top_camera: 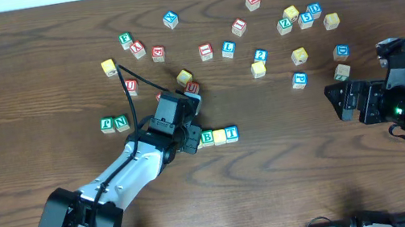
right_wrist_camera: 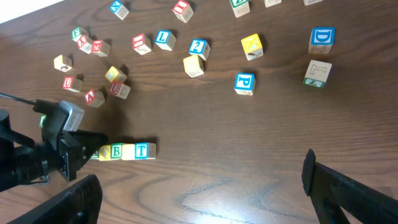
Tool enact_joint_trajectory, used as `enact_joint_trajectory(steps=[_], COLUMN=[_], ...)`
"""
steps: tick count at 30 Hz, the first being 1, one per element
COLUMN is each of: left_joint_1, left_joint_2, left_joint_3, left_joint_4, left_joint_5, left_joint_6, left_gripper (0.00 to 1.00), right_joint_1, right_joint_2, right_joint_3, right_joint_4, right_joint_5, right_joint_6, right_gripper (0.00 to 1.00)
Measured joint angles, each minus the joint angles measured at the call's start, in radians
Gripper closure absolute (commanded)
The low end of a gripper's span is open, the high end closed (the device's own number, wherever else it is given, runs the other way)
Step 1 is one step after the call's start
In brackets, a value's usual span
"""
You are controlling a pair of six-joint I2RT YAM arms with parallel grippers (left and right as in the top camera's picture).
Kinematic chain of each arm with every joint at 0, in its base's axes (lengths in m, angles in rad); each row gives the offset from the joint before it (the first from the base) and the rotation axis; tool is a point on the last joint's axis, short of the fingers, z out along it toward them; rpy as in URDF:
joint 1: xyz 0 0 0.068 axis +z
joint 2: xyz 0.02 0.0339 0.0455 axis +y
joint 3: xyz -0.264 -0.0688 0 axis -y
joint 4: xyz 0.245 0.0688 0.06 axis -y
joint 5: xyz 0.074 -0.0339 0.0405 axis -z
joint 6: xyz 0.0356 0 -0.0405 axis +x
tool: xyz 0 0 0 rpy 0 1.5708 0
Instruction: Spell out ROBOT
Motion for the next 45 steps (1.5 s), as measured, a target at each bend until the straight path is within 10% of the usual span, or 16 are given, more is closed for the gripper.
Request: enact_joint_trajectory(steps=[45], left_joint_1=[-0.11], left_joint_2=[0.017], left_joint_3=[0.018], left_joint_4=[0.098], left_joint_5=[-0.091], left_joint_6=[0.002], left_gripper=[0.93], right_joint_1=[0.0], right_joint_2=[0.0], right_joint_3=[0.0], right_joint_4=[0.0], right_joint_5=[0.0], right_joint_6=[0.0], right_gripper=[0.01])
